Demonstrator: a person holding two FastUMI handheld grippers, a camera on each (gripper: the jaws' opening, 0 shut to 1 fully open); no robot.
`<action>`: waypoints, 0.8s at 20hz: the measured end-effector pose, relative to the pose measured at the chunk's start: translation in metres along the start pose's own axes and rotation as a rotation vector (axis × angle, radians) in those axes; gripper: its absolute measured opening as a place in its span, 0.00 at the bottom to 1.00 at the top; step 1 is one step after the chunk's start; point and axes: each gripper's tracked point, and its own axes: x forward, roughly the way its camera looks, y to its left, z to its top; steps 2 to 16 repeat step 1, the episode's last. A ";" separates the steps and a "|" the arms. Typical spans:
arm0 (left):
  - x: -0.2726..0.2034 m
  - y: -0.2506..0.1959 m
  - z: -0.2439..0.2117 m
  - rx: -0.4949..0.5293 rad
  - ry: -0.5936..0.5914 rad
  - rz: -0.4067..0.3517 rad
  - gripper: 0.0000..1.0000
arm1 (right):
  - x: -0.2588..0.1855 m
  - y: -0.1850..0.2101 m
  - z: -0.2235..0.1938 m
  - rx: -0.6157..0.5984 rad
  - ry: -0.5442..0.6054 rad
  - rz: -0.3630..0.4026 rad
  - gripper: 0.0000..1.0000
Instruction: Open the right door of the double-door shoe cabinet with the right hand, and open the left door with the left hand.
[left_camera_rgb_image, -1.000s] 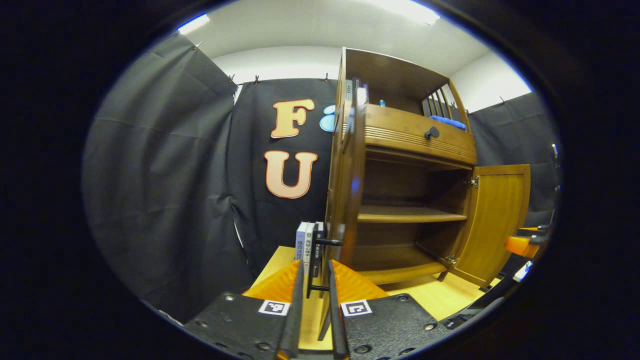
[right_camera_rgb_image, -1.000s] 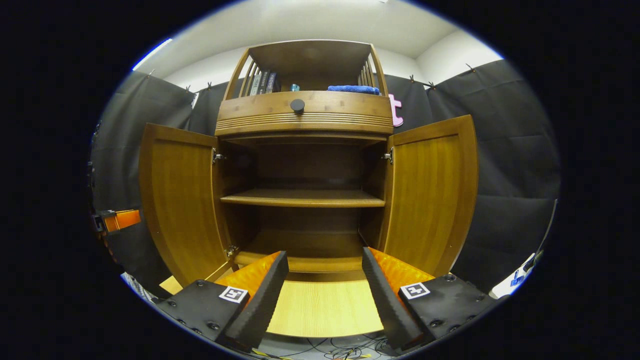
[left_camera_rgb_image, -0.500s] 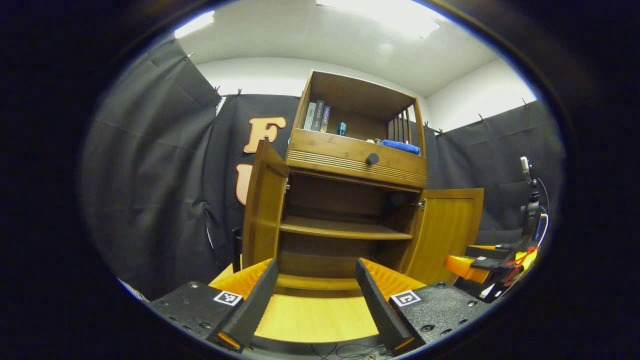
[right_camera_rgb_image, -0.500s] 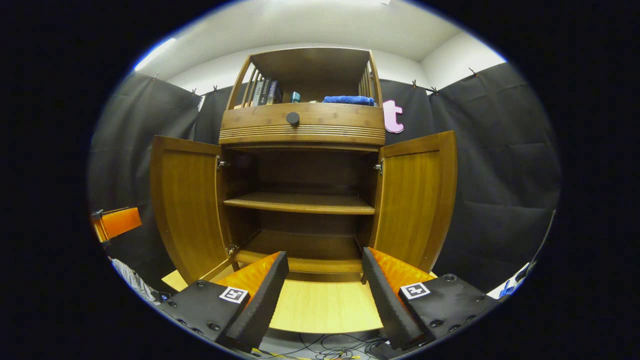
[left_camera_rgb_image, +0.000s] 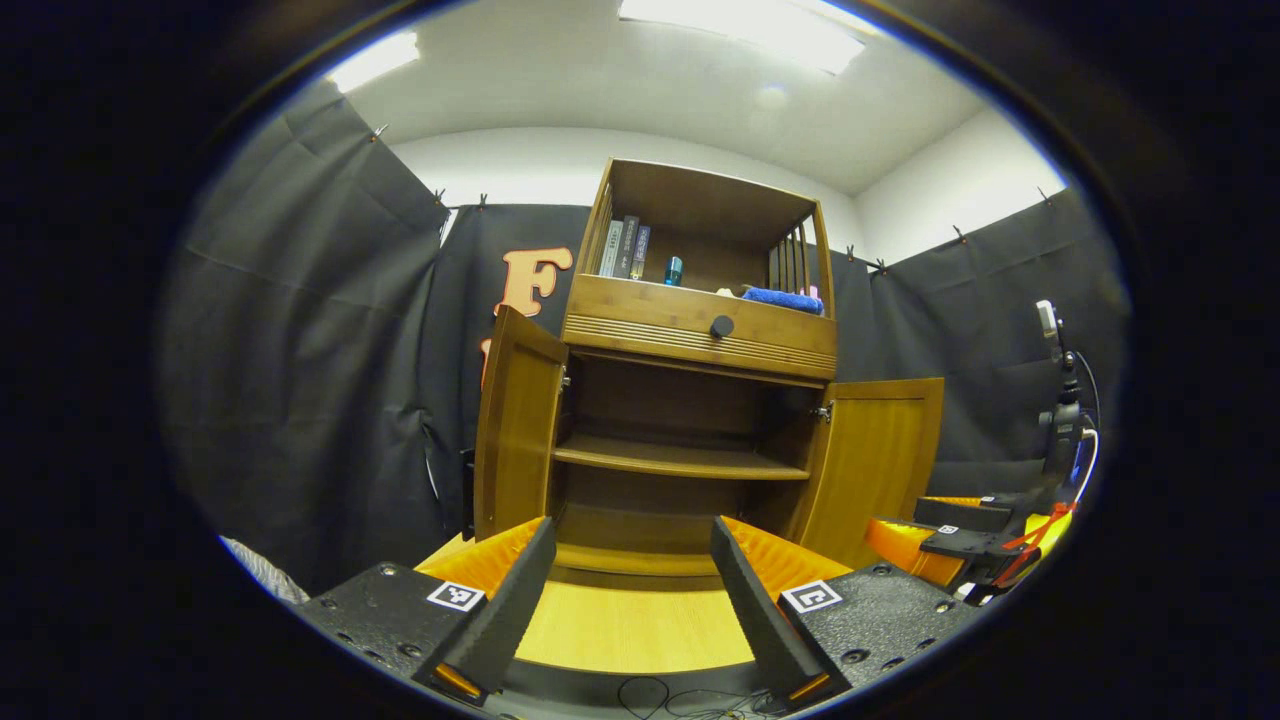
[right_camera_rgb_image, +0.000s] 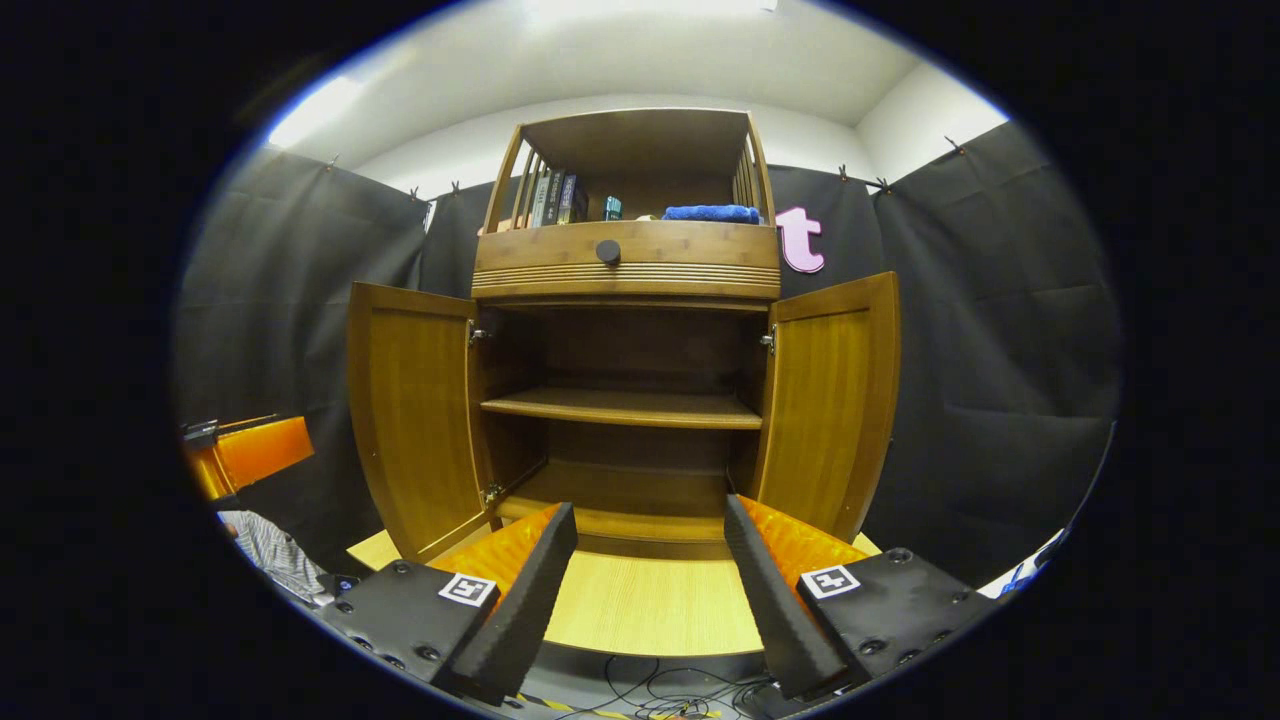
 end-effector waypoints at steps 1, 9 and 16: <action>0.002 -0.001 0.001 -0.001 -0.002 0.002 0.88 | -0.004 0.000 0.001 -0.003 -0.003 0.002 0.89; 0.002 -0.001 0.001 -0.001 -0.002 0.002 0.88 | -0.004 0.000 0.001 -0.003 -0.003 0.002 0.89; 0.002 -0.001 0.001 -0.001 -0.002 0.002 0.88 | -0.004 0.000 0.001 -0.003 -0.003 0.002 0.89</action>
